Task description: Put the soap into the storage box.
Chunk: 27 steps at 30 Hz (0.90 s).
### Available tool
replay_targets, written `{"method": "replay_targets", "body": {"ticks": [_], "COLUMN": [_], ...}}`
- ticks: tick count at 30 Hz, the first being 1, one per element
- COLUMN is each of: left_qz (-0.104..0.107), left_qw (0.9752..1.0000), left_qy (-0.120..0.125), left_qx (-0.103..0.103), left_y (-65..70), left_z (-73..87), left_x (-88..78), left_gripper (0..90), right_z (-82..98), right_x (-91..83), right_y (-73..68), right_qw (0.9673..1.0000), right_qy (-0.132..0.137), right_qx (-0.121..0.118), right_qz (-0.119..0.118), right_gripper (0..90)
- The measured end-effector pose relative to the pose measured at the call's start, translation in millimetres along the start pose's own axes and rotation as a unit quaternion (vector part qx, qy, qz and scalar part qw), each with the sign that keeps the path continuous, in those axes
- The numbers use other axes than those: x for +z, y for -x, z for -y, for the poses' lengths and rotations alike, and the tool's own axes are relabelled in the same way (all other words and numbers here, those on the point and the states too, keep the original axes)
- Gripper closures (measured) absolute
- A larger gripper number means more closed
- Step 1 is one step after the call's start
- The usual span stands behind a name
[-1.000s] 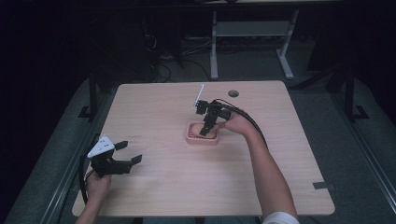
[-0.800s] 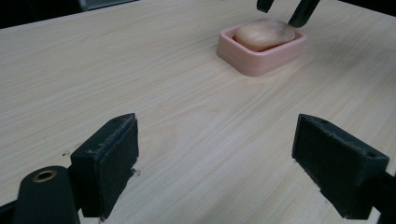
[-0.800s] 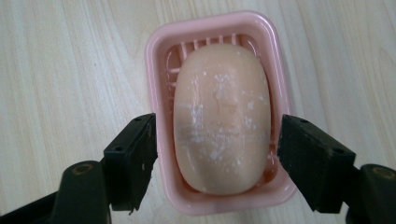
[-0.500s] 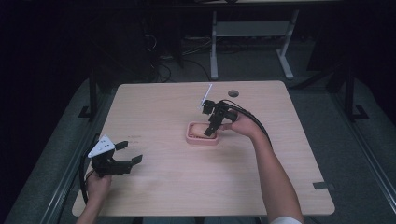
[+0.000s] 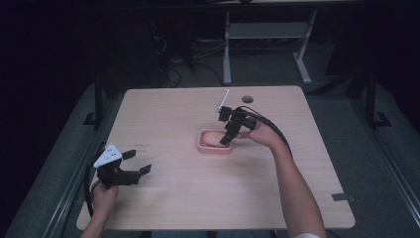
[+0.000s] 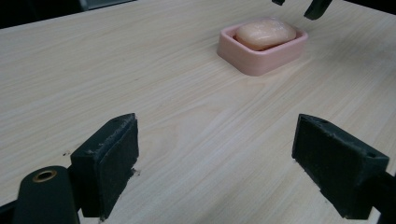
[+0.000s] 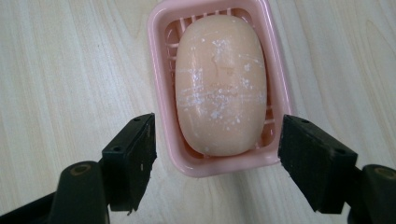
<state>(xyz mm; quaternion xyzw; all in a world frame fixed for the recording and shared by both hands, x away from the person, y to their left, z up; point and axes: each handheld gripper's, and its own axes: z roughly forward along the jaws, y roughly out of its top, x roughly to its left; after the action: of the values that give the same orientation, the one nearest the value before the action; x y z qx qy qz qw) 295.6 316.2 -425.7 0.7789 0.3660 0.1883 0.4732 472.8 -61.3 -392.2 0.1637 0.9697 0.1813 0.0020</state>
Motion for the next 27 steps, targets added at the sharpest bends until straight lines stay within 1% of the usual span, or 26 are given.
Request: {"method": "replay_targets", "body": {"ticks": [1, 7, 8, 9, 11, 14, 19, 20, 23, 24, 25, 27], "left_qz": [0.0, 0.0, 0.0, 0.0, 0.0, 0.0, 0.0, 0.0, 0.0, 0.0, 0.0, 0.0], "left_qw": [1.0, 1.0, 1.0, 1.0, 1.0, 1.0, 1.0, 1.0, 1.0, 1.0, 1.0, 1.0], "left_qy": [0.0, -0.001, -0.002, -0.003, -0.004, -0.004, -0.004, -0.003, -0.004, -0.004, -0.004, -0.004], "left_qx": [0.0, 0.001, 0.002, 0.003, 0.004, 0.003, 0.003, 0.002, 0.002, 0.003, 0.003, 0.002], "left_y": [-0.1, 0.0, -0.1, -0.1, -0.1, -0.1, 0.3, 0.3, 0.4, 0.4, 0.4, 0.3], "left_z": [0.0, 0.0, 0.0, 0.0, -0.1, 0.0, 0.1, 0.1, 0.1, 0.1, 0.1, 0.2], "left_x": [0.0, 0.0, 0.1, 0.0, 0.1, 0.3, 0.5, 0.7, 0.5, 0.5, 0.5, 0.6], "left_gripper": [14.3, 14.3, 14.3, 14.3, 14.3, 14.3, 14.3, 14.3, 14.3, 14.3, 14.3, 14.3], "right_z": [1.2, 6.5, 7.8, 9.1, 11.2, 14.8, 21.2, 22.6, 26.1, 27.3, 28.8, 30.5], "right_x": [-0.5, -2.8, -2.5, -2.2, -2.6, -4.5, -7.1, -7.4, -8.2, -8.5, -9.0, -9.6], "right_y": [0.4, -0.9, -1.0, -1.3, -1.9, -2.4, -3.6, -3.5, -5.0, -5.0, -5.9, -6.3], "right_qw": [1.0, 1.0, 1.0, 1.0, 1.0, 1.0, 0.9999, 1.0, 0.9999, 0.9999, 0.9999, 0.9999], "right_qy": [0.002, 0.002, 0.003, -0.002, -0.005, 0.001, 0.002, 0.002, 0.002, 0.003, 0.005, 0.001], "right_qx": [-0.002, 0.004, 0.002, 0.006, 0.004, 0.004, 0.01, 0.007, 0.012, 0.009, 0.013, 0.015], "right_qz": [0.0, 0.001, 0.002, 0.0, 0.003, 0.002, 0.004, 0.004, 0.003, 0.005, 0.004, 0.004], "right_gripper": [27.5, 27.5, 27.4, 27.2, 27.5, 27.6, 27.6, 27.6, 27.9, 28.0, 28.0, 27.6]}}
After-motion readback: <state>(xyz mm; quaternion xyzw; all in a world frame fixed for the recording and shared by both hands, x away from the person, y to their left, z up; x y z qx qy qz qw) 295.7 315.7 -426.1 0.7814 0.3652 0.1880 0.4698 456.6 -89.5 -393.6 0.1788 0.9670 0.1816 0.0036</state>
